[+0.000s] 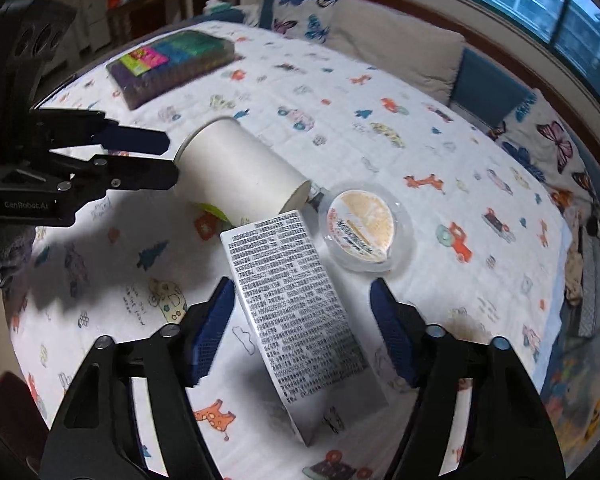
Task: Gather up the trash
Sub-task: 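Grasp the white paper cup with left tool while right tool grasps the milk carton, then drop the milk carton into the basket with right tool while left tool carries the cup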
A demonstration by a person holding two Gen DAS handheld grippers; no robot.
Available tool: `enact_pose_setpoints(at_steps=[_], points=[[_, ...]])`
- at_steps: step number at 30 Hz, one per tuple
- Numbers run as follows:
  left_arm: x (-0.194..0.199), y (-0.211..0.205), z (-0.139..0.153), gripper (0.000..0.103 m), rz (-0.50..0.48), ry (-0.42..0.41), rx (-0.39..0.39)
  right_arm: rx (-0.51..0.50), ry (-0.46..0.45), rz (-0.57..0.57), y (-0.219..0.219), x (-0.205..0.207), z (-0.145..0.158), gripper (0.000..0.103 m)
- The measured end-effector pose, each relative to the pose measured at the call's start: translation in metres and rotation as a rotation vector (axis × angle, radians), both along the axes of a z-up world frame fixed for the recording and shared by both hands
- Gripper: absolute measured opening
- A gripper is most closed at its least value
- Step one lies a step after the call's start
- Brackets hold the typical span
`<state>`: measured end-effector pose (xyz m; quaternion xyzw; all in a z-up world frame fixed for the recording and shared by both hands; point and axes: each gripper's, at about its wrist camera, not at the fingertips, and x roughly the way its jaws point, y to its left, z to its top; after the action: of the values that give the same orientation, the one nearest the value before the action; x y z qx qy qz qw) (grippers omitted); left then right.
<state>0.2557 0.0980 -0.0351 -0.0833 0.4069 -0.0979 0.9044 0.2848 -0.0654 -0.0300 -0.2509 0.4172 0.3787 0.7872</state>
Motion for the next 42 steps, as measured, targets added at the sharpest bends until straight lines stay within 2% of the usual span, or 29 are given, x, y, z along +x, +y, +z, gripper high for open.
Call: enact_pose_setpoints(at_steps=[2,9,12,15,18,20,25,31,37,42], points=[[0.005,0.0,-0.003,0.044,-0.011,0.008,-0.015,-0.004,0.004,0.01,0.001,-0.001,-0.002,0.063],[0.02,-0.002,-0.012,0.042,-0.037,0.028,-0.083,0.016,0.0,-0.023,-0.011,-0.009,0.001,0.049],[0.021,-0.006,-0.013,0.036,-0.052,0.02,-0.119,0.047,0.009,-0.068,-0.025,-0.014,0.007,0.046],[0.018,-0.014,-0.013,0.023,-0.066,0.011,-0.119,0.079,0.006,-0.105,-0.041,-0.024,0.015,0.046],[0.013,-0.019,-0.012,0.014,-0.065,0.004,-0.14,0.111,0.005,-0.144,-0.055,-0.034,0.021,0.046],[0.008,-0.021,-0.011,0.003,-0.058,-0.005,-0.138,0.128,0.002,-0.169,-0.064,-0.041,0.025,0.046],[-0.008,-0.03,-0.003,0.003,-0.052,-0.03,-0.118,0.162,-0.008,-0.232,-0.088,-0.059,0.035,0.046],[-0.036,-0.05,0.017,0.003,-0.097,-0.073,-0.104,0.202,-0.03,-0.338,-0.13,-0.077,0.045,0.046],[-0.054,-0.088,0.038,0.003,-0.18,-0.117,-0.116,0.199,-0.065,-0.488,-0.192,-0.094,0.054,0.046],[-0.059,-0.128,0.049,0.003,-0.258,-0.137,-0.118,0.162,-0.083,-0.642,-0.257,-0.1,0.048,0.046]])
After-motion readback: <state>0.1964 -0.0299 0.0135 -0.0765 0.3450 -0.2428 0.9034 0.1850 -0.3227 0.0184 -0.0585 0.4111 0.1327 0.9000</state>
